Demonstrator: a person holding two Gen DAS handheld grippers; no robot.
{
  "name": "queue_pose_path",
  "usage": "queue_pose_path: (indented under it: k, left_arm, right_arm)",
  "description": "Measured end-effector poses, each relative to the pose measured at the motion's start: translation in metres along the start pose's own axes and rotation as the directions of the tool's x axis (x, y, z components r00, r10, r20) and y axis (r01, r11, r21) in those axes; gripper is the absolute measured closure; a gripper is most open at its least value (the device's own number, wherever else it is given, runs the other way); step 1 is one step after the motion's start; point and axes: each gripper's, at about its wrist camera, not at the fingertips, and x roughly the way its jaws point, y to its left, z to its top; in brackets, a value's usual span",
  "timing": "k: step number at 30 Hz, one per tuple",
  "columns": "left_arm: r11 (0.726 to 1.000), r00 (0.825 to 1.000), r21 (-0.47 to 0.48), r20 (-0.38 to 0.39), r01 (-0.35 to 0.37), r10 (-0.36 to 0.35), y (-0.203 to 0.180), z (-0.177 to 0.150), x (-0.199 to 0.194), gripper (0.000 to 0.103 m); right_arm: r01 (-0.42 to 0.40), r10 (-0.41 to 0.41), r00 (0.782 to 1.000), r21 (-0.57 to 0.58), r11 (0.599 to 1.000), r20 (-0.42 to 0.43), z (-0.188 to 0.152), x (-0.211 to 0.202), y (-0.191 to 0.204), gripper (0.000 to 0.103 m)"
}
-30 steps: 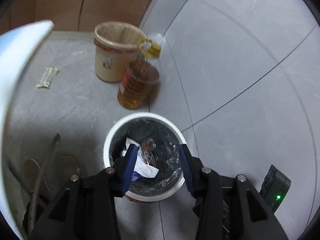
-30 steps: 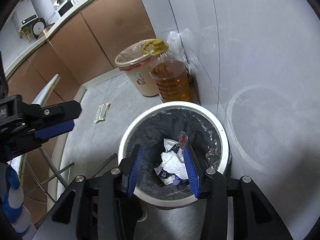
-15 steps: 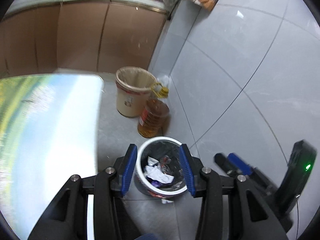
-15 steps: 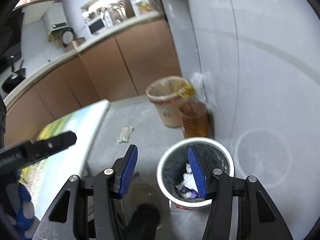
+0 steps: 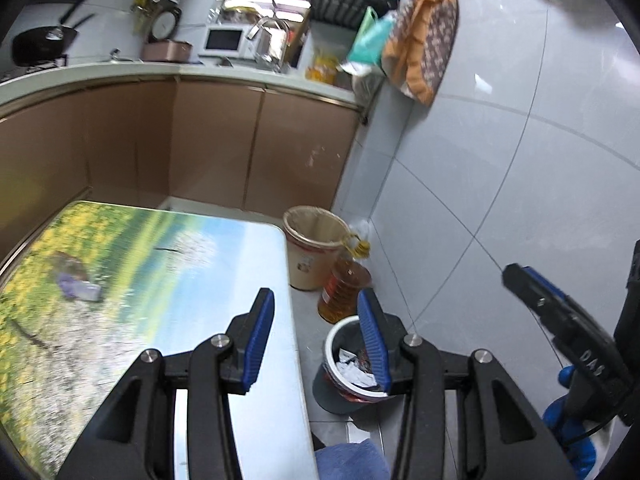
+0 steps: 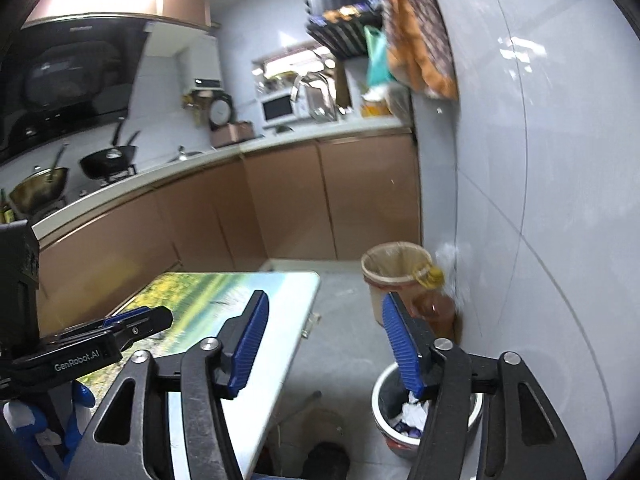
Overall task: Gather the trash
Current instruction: 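Move both grippers back to the purple glove and red wrapper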
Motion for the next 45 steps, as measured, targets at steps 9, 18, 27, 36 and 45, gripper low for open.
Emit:
queue_pose_path:
  k: [9, 18, 27, 36, 45]
  left_arm:
    - [0.997, 0.995, -0.049, 0.075, -0.057, 0.06, 0.038, -0.009, -0.071, 0.06]
    - [0.984, 0.986, -0.116, 0.086, -0.135, 0.145, 0.111, -0.021, -0.09, 0.06]
    - [0.949, 0.973, -0.228, 0.02, -0.218, 0.228, 0.206, -0.027, -0.07, 0.06]
    - [0.897, 0.958, -0.337, -0.13, -0.286, 0.257, 0.304, -0.048, 0.002, 0.06]
    - [0.875, 0.953, -0.383, -0.18, -0.295, 0.243, 0.354, -0.032, 0.085, 0.06]
  right_arm:
    - [-0.056, 0.062, 0.996, -0.087, 0.995, 0.061, 0.016, -0.046, 0.047, 0.042]
    - [-0.128, 0.134, 0.99, -0.124, 0.984, 0.047, 0.023, -0.051, 0.08, 0.042]
    - [-0.2, 0.198, 0.98, -0.142, 0.97, -0.028, 0.028, -0.005, 0.113, 0.042]
    - [-0.295, 0.258, 0.945, -0.188, 0.937, -0.201, 0.011, 0.109, 0.163, 0.042]
    - [-0.44, 0.337, 0.86, -0.22, 0.871, -0.383, -0.021, 0.24, 0.229, 0.045]
